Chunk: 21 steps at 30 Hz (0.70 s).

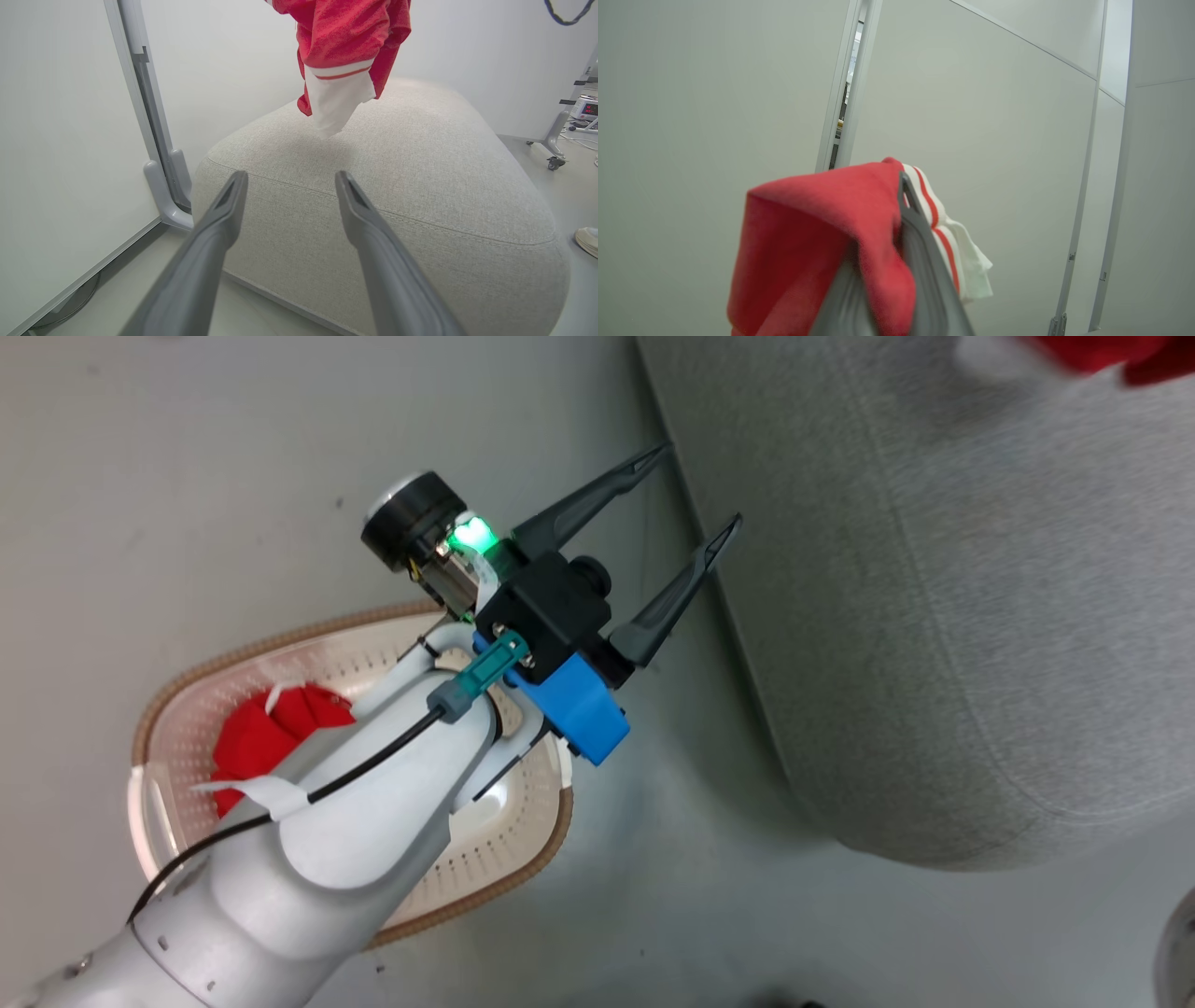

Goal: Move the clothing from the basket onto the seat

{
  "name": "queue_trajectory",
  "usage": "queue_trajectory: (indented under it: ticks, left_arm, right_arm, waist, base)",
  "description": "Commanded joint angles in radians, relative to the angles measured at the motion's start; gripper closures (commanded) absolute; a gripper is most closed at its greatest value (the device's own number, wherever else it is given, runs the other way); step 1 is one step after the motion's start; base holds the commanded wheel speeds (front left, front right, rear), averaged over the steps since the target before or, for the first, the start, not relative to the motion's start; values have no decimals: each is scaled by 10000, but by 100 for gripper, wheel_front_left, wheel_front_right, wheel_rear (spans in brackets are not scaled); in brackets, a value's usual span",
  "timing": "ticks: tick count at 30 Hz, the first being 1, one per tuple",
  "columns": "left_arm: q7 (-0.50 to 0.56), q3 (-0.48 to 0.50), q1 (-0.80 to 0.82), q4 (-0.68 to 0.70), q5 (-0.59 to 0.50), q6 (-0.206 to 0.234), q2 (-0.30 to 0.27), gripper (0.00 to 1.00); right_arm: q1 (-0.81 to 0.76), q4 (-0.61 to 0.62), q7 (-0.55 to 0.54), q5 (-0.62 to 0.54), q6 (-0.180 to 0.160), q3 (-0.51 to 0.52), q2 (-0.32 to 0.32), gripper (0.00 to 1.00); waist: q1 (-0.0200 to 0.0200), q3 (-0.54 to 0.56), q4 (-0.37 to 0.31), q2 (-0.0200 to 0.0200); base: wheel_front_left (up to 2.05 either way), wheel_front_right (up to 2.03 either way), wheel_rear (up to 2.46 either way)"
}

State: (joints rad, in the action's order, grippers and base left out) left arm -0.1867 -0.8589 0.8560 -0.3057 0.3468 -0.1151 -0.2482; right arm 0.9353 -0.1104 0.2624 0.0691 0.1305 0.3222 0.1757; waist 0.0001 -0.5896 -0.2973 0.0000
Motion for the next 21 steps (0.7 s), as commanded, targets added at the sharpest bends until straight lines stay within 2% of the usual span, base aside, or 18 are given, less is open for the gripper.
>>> queue_trajectory:
  ticks: [1,6,7,12,21]
  left_arm:
    - [78,-52,342,127,-124,3,-115,0]
    - [204,-145,688,312,-250,-28,-187,0]
    - [204,-145,688,312,-250,-28,-187,0]
    - [239,-266,928,418,-324,-55,-211,0]
    - [179,-296,1078,420,-269,15,-257,0]
  right_arm:
    - [521,-179,38,71,5,345,331,100]
    - [1314,-1184,38,177,5,1096,1157,100]
    - [1314,-1184,38,177,5,1096,1157,100]
    - [1533,-2814,38,163,5,1501,1684,100]
    - [1002,-5818,35,-105,5,1840,1350,100]
  waist:
    - [-1,-890,224,0]
    - [-1,-1539,365,0]
    - [-1,-1539,365,0]
    - [-1,-1892,533,0]
    - [-1,-2094,707,0]
  base:
    - [0,0,0]
    - [0,0,0]
    - [0,0,0]
    - [0,0,0]
    - [0,0,0]
